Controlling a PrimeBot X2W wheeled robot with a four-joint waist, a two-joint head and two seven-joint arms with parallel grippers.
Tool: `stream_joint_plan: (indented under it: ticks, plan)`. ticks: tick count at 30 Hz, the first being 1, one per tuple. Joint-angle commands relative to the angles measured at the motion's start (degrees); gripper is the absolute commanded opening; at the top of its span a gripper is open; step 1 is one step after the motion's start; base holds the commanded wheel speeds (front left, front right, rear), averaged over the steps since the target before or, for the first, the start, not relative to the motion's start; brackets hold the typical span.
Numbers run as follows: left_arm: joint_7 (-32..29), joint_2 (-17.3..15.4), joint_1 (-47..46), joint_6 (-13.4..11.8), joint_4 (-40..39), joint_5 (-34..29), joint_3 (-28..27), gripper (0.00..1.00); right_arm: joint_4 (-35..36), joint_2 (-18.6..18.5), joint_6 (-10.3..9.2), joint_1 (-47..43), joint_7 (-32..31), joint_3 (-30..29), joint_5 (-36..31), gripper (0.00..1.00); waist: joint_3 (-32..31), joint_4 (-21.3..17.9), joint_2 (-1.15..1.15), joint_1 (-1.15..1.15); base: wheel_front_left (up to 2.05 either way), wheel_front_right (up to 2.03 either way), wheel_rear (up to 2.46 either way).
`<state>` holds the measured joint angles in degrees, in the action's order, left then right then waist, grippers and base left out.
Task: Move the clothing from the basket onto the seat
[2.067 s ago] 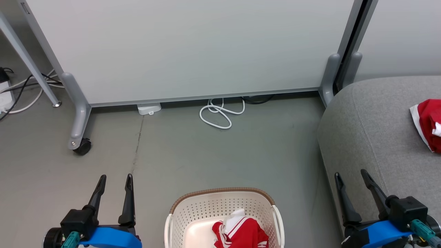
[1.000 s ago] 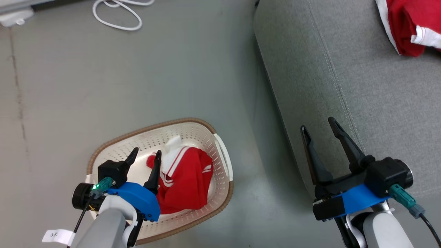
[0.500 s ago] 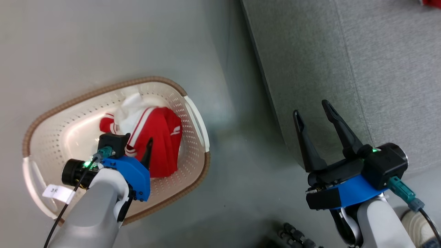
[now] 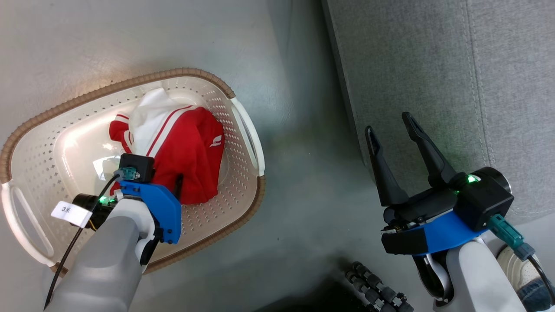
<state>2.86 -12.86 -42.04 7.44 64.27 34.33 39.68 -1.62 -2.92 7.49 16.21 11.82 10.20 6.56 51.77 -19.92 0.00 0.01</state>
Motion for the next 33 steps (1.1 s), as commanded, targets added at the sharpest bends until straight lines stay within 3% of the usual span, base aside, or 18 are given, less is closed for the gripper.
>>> stream_joint_plan:
  ticks: [1, 6, 7, 8, 9, 24, 33]
  plan:
    - [-0.45, 0.14, -1.14, 0.05, 0.42, 0.35, 0.26, 1.00, 0.22, 0.06, 0.01, 0.91, 0.30, 0.01, 0.14, 1.00, 0.46, 0.08, 0.00, -0.01, 0.00, 0.00, 0.00]
    - [-2.30, 1.29, -2.52, 0.05, 1.96, 1.38, 1.41, 1.00, 0.41, 0.05, 0.01, 1.11, 0.15, -0.27, -0.05, 1.00, 1.09, 0.25, 0.00, -0.01, 0.00, 0.00, 0.00]
    - [-2.68, 1.42, -2.78, 0.05, 2.11, 1.33, 1.86, 0.72, 0.32, 0.05, 0.01, 1.15, 0.09, -0.29, -0.04, 1.00, 1.13, 0.30, 0.00, -0.01, 0.00, 0.00, 0.00]
    - [-2.77, 1.55, -3.03, 0.05, 2.11, 1.34, 2.32, 0.26, 0.22, 0.05, 0.01, 1.23, 0.06, -0.27, 0.03, 1.00, 1.18, 0.34, 0.00, -0.01, 0.00, 0.00, 0.00]
    - [-2.77, 1.60, -3.25, 0.05, 2.13, 1.51, 2.63, 0.00, 0.10, 0.05, 0.01, 1.32, 0.07, -0.19, 0.15, 1.00, 1.20, 0.37, 0.00, -0.01, 0.00, 0.00, 0.00]
    - [-1.41, 0.89, -3.34, 0.05, 1.60, 5.62, 6.68, 0.00, -1.61, 0.05, 0.01, 2.42, 0.58, 0.53, 0.33, 1.00, -0.21, 0.31, 0.00, -0.01, 0.00, 0.00, 0.00]
    - [0.43, 1.84, -1.93, 0.05, 1.24, 9.29, 8.61, 0.00, -2.98, 0.05, 0.01, 2.98, 0.21, 1.04, -0.49, 1.00, -5.78, 2.20, 0.00, -0.01, 0.00, 0.00, 0.00]
